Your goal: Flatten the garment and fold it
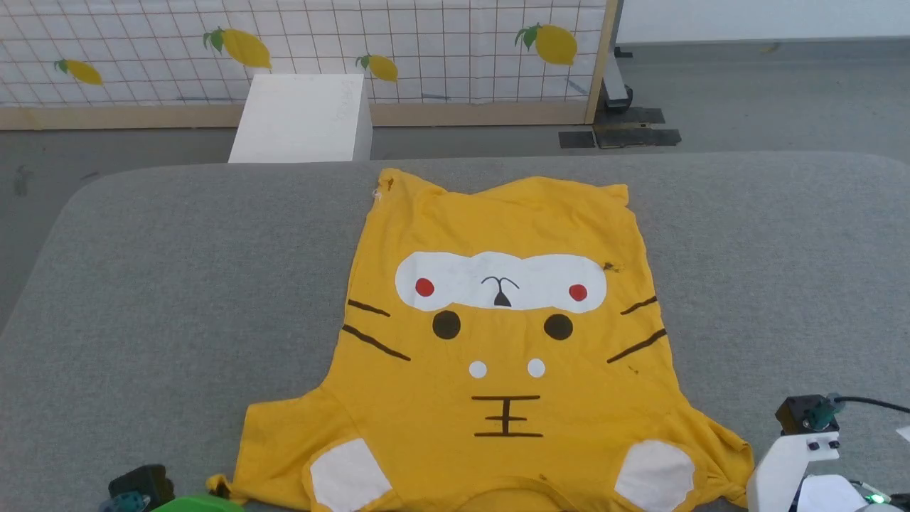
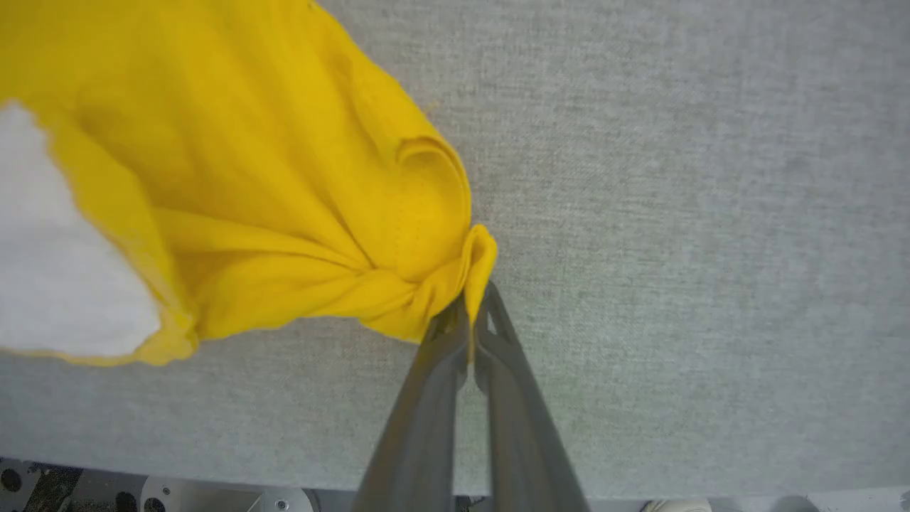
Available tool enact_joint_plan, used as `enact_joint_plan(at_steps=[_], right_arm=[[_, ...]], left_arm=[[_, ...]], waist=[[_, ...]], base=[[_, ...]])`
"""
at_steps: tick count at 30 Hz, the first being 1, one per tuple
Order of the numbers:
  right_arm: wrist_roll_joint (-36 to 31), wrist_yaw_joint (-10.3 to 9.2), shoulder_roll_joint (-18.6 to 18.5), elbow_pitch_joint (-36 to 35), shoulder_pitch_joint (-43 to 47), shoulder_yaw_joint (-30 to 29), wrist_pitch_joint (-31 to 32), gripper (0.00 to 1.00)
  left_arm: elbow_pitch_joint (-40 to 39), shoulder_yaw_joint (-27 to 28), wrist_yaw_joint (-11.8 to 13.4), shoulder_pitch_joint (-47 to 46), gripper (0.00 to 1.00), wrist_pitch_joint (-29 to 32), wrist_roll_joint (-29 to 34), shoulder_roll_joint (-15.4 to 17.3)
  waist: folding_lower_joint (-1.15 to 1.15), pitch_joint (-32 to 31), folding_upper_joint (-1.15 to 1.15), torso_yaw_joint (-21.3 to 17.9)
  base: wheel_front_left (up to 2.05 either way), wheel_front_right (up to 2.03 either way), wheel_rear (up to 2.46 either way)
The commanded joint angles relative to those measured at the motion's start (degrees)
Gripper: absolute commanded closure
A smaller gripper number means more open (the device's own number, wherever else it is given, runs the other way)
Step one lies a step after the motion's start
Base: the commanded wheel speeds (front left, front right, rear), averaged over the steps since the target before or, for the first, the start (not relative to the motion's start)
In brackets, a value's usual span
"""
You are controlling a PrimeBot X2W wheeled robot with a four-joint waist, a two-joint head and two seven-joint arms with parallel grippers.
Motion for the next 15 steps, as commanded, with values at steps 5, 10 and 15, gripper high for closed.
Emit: enact_joint_plan(at_steps=[5, 10, 15], right_arm=[[1.71, -0.08, -0.08, 2.33, -1.69, -1.03, 1.31, 0.0], [8.44, -0.08, 1.22, -5.08, -1.79, -5.97, 0.37, 0.0], [16.01, -0.08, 2.66, -16.21, -3.49, -10.64, -2.66, 0.0]], left_arm=[[-0.58, -0.3, -1.72, -2.29, 1.0, -2.77, -0.92, -1.11], [-2.76, -0.09, -1.78, -1.64, 1.0, -3.98, -1.0, -1.03], [-5.48, -0.14, -1.2, -0.86, 1.0, -3.94, -1.26, -1.39]], waist=[[0.01, 1.15, 0.0, 1.65], [0.01, 1.26, 0.0, 2.09], [0.01, 1.67, 0.0, 2.08]], base=[[0.0, 0.0, 0.0], [0.0, 0.0, 0.0], [0.0, 0.0, 0.0]])
